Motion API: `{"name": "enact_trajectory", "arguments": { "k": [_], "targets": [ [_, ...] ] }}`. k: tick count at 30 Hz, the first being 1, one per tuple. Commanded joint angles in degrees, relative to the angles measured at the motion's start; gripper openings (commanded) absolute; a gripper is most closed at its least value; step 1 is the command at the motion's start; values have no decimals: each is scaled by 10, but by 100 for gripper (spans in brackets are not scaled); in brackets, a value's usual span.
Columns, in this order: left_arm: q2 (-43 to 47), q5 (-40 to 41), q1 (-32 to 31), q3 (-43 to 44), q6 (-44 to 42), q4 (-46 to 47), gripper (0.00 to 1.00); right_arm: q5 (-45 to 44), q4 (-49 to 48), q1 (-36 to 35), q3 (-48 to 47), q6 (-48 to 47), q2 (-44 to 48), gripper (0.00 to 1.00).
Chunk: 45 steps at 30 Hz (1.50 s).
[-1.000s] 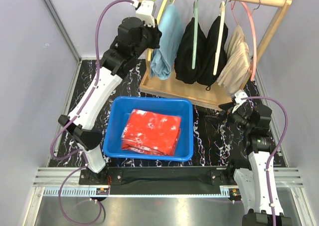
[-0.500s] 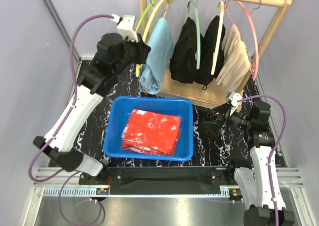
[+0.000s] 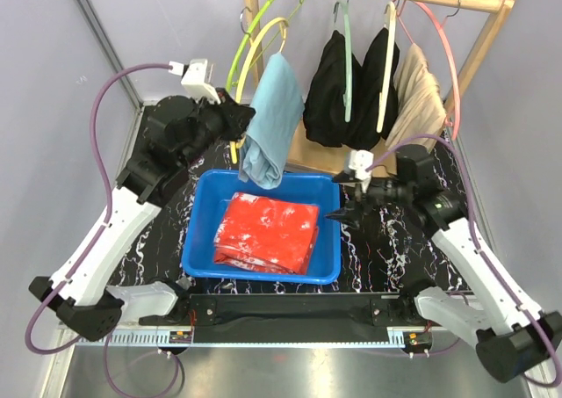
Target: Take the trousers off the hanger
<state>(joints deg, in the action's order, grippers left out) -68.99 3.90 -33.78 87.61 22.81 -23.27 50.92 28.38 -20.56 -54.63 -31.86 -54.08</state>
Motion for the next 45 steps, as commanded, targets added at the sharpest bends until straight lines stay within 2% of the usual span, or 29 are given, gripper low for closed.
{"name": "enact_trajectory", "arguments": {
  "k": [1,2,7,13,18,27,29,33,34,36,37,41,44,45],
  "targets": [
    [69,25,1,-10,51,191,0,-122,-62,-84,-56,14,-41,100],
    [75,35,0,-18,58,189,0,-163,-72,-102,-69,14,-51,100],
    [108,50,0,-54,87,189,0,-262,-177,-206,-102,32,-116,100],
    [126,62,1,-65,94,183,0,-361,-352,-265,-136,141,-177,100],
    [128,58,0,-69,98,183,0,-383,-387,-295,-179,208,-223,100],
    [141,52,1,-76,98,184,0,-409,-390,-303,-231,268,-289,100],
    [141,49,1,-76,99,184,0,-438,-386,-303,-239,268,-302,98],
    [148,46,1,-80,100,183,0,-467,-380,-303,-247,240,-318,84],
    [150,45,0,-81,100,182,0,-468,-381,-303,-247,234,-320,71],
    [153,44,0,-82,97,175,0,-466,-381,-301,-249,215,-324,56],
    [154,43,1,-82,95,172,0,-466,-380,-297,-256,208,-325,39],
    [161,46,1,-91,80,150,0,-410,-345,-267,-305,203,-329,5],
    [168,67,1,-109,64,128,0,-327,-283,-227,-389,213,-329,0],
    [173,74,1,-116,58,126,0,-298,-226,-216,-416,212,-332,0]
  ]
}}
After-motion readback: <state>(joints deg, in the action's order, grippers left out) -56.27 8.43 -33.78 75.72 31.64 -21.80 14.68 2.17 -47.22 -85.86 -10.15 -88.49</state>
